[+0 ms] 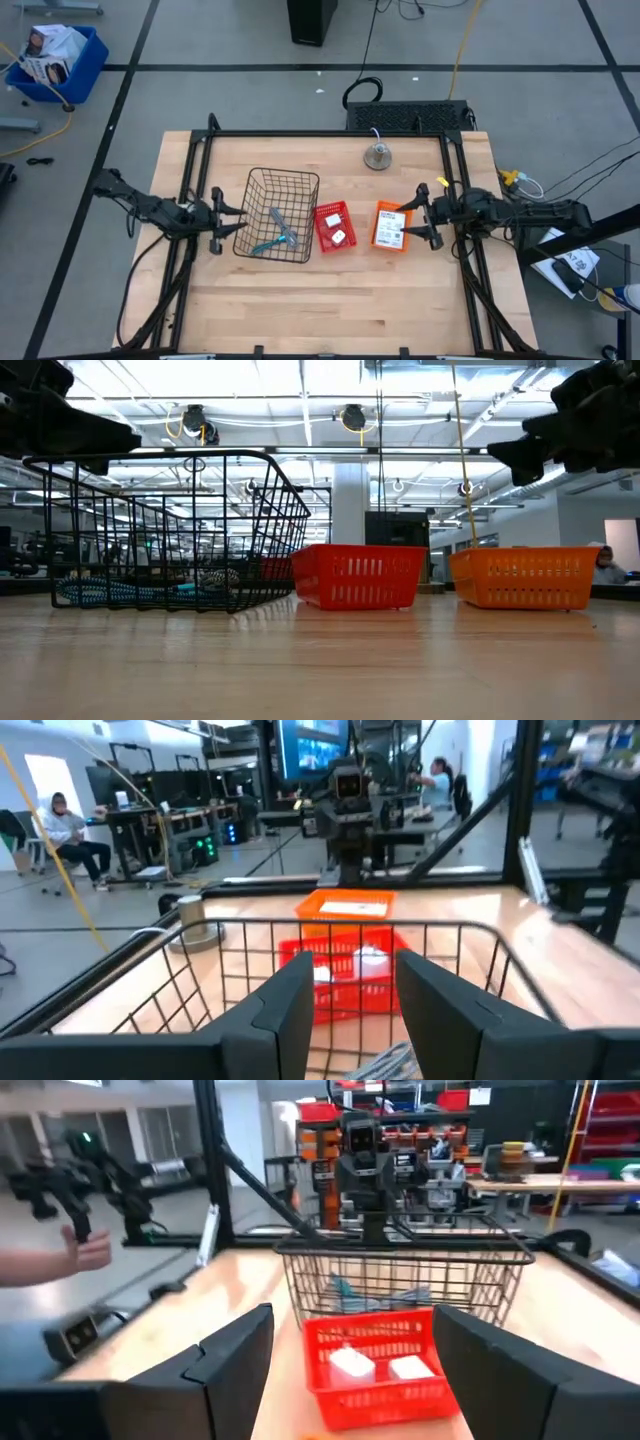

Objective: Pick and place items into bin
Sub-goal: Return to Home Position

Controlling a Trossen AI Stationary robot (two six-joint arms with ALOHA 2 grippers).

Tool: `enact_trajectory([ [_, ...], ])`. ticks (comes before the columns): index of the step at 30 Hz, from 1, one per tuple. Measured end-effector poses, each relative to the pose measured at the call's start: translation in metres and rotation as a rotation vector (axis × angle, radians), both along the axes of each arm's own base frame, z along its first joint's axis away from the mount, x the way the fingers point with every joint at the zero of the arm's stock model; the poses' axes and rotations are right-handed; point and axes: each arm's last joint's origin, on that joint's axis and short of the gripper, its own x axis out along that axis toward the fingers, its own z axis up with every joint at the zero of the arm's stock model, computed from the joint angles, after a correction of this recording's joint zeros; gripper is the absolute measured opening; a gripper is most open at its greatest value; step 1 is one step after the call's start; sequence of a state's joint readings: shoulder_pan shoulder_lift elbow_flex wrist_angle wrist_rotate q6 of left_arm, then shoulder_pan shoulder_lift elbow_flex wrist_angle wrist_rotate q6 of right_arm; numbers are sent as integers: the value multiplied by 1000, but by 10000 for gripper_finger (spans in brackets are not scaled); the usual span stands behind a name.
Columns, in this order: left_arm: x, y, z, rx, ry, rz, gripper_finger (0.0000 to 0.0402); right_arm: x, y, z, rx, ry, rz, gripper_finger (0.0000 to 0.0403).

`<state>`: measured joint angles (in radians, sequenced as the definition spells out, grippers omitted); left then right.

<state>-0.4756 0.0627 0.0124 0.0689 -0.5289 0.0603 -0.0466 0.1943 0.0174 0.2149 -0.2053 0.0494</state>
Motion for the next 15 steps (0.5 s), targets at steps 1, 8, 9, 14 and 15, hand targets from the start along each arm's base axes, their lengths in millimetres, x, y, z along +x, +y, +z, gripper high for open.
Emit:
enact_trajectory([
  [1,1,0,-1,12,9,0,147,0,0,-1,-15,6,-6,265],
  [8,2,-1,-3,26,33,0,147,1,-1,-3,-33,22,-22,267],
  [9,2,-1,-3,27,33,0,147,1,-1,-3,-34,22,-21,266],
  [14,2,-1,-3,23,34,0,147,1,-1,-2,-34,15,-22,263],
  [15,2,-1,-3,25,34,0,147,1,-1,-2,-34,14,-22,263],
])
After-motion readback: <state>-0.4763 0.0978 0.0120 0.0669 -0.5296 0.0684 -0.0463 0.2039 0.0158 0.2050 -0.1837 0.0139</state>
